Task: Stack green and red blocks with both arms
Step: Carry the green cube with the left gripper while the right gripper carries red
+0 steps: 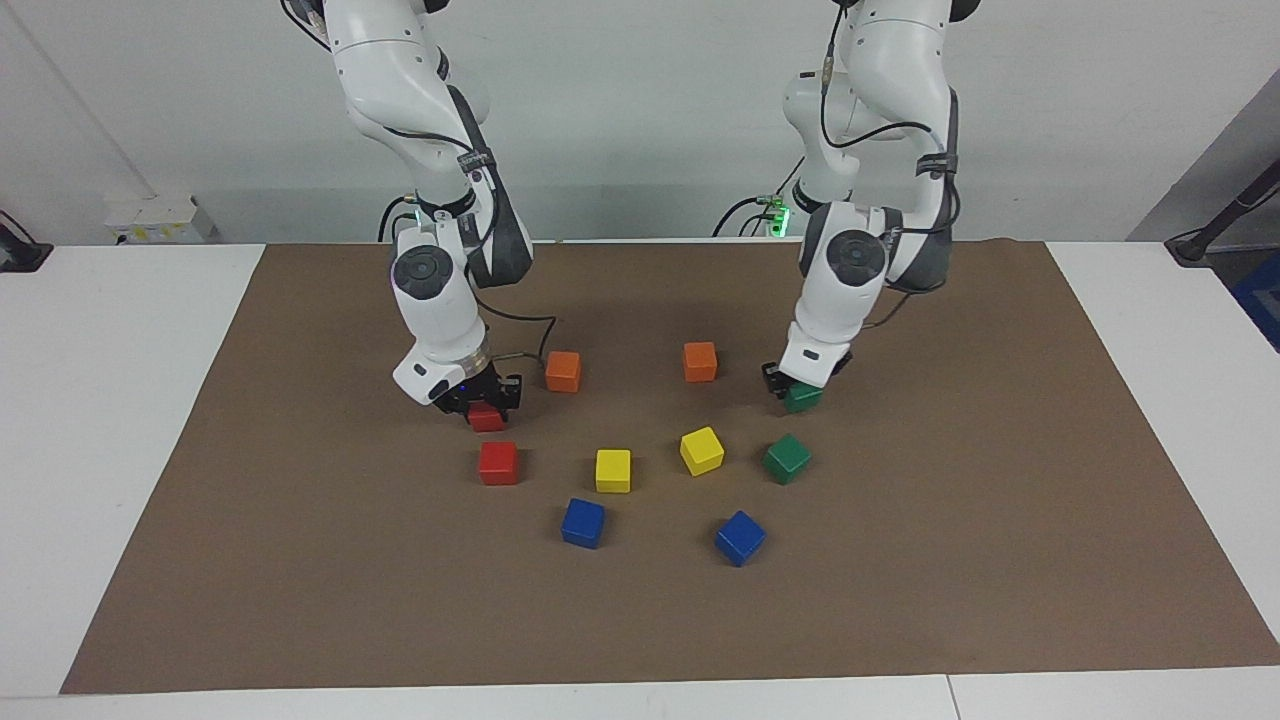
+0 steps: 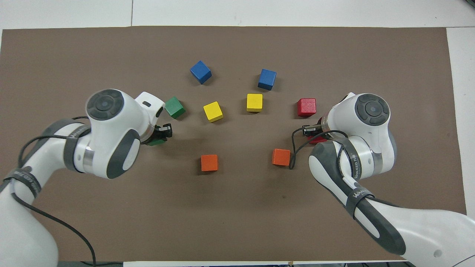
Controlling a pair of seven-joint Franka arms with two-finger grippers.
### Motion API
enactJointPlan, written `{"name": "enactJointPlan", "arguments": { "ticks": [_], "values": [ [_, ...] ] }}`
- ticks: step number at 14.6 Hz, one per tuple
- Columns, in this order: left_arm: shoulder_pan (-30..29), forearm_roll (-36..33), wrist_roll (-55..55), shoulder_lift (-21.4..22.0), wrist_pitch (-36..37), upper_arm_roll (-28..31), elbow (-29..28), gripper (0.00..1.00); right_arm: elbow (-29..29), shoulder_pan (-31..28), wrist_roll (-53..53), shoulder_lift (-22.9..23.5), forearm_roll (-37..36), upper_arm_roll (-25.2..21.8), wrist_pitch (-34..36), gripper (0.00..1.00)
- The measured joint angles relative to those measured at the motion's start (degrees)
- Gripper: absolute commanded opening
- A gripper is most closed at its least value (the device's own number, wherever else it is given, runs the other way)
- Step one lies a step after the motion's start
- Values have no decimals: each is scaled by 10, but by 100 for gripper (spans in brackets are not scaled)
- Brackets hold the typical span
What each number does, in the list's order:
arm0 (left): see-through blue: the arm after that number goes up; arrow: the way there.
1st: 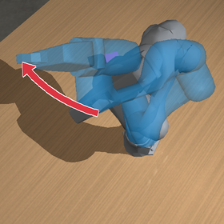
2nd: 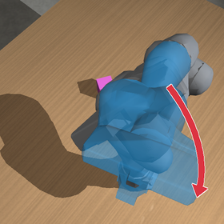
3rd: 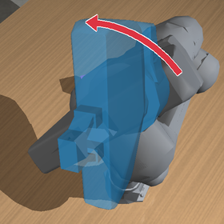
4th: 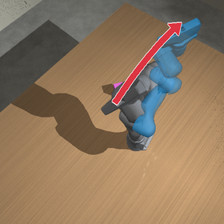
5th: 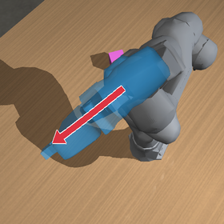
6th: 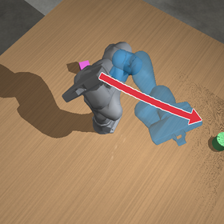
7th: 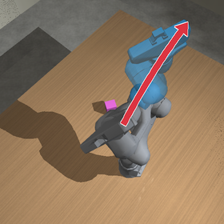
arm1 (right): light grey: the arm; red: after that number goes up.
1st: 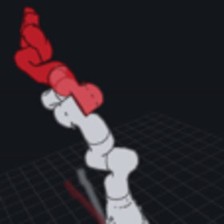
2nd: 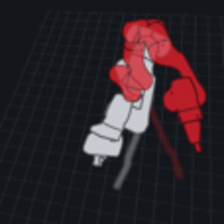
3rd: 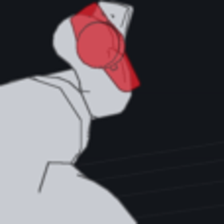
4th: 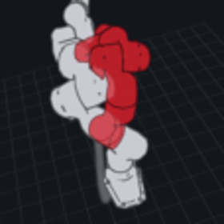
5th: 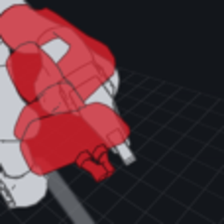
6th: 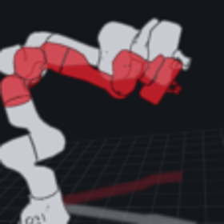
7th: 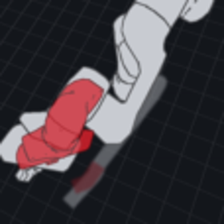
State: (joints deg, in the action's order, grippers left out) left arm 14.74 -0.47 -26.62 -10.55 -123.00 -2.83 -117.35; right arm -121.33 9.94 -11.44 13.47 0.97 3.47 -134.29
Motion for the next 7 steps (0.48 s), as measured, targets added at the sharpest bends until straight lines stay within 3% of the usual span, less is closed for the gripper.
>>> {"name": "enactJointPlan", "arguments": {
  "ticks": [2,7],
  "values": [
    [-57,0,88,0,11,2,21,0,25,-19,26,-2,-1,-3,27,0],
    [-152,0,249,-6,-12,3,23,0,53,-132,157,-1,0,-8,38,0]
  ]
}}
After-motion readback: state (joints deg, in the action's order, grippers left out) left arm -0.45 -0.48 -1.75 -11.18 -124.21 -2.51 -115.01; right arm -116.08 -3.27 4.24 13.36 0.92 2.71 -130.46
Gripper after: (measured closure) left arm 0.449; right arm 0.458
